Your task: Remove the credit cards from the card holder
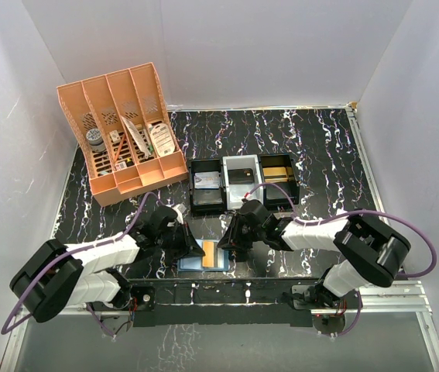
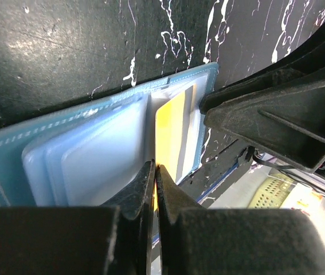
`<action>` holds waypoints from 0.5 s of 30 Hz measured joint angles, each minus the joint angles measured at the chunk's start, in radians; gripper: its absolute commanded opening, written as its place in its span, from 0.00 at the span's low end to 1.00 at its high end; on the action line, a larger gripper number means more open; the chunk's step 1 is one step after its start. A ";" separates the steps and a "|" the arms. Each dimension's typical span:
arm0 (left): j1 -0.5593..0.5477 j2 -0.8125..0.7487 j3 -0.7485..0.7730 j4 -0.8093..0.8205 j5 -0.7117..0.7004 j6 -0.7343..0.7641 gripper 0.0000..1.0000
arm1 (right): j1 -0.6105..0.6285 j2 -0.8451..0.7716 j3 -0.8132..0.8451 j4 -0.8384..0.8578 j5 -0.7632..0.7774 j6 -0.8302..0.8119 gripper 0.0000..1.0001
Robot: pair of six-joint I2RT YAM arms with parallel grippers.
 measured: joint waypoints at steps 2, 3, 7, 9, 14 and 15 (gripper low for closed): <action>0.000 -0.016 0.011 -0.037 -0.018 0.016 0.00 | 0.000 -0.015 -0.001 -0.016 0.014 -0.012 0.23; 0.000 -0.027 0.013 -0.052 -0.026 0.023 0.00 | 0.000 -0.021 -0.002 -0.021 0.020 -0.018 0.24; 0.000 -0.060 0.013 -0.089 -0.044 0.041 0.00 | 0.000 -0.045 -0.009 -0.042 0.027 -0.041 0.24; 0.000 -0.064 0.013 -0.095 -0.047 0.045 0.00 | 0.000 -0.053 -0.009 -0.042 0.023 -0.055 0.24; 0.000 -0.064 0.013 -0.098 -0.048 0.051 0.00 | 0.000 -0.069 -0.006 -0.024 -0.015 -0.078 0.26; 0.000 -0.064 0.014 -0.098 -0.048 0.052 0.00 | 0.000 -0.070 -0.004 -0.015 -0.023 -0.080 0.27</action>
